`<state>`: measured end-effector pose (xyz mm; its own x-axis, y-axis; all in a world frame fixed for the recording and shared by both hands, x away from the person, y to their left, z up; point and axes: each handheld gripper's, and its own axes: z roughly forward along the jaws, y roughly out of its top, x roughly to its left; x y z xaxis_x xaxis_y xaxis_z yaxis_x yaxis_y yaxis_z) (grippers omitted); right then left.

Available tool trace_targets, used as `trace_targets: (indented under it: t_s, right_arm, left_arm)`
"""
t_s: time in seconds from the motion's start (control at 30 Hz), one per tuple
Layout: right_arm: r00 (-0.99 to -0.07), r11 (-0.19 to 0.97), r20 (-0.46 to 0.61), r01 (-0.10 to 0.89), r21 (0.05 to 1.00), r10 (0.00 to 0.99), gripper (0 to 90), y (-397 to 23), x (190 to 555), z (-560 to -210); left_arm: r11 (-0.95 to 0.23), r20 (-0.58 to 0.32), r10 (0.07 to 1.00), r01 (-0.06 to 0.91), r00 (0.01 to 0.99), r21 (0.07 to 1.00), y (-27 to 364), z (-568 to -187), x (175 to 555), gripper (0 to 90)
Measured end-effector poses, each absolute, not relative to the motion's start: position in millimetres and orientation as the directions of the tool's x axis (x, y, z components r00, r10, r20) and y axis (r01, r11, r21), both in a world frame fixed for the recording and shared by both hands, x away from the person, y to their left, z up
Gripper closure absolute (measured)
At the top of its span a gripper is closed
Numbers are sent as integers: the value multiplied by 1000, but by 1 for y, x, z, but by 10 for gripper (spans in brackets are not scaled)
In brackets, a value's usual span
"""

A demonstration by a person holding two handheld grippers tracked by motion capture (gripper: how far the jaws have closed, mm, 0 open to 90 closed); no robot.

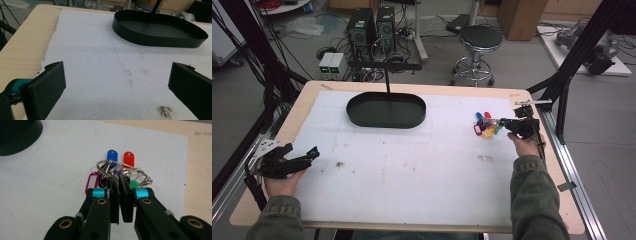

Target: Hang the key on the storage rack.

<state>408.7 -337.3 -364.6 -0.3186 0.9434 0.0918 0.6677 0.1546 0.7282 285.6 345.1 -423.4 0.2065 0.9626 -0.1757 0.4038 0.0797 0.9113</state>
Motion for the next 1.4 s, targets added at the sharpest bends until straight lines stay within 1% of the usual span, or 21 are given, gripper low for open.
trace_targets:
  t_s: [0.17, 0.57, 0.93, 1.4]
  right_arm:
    - [-305, 135, 92, 647, 750, 948, 876, -342, 407, -353]
    - [-325, 113, 111, 599, 793, 939, 876, -344, 401, -332]
    - [-368, 162, 71, 565, 809, 927, 876, -332, 397, -311]
    - [-418, 197, 52, 530, 825, 907, 876, -316, 392, -288]
  left_arm:
    - [80, -175, 963, 405, 205, 911, 345, -424, 286, 17]
    - [81, -177, 962, 405, 207, 911, 345, -424, 286, 17]
    - [82, -178, 962, 404, 208, 911, 345, -423, 286, 17]
    - [90, -185, 960, 399, 208, 912, 346, -423, 286, 17]
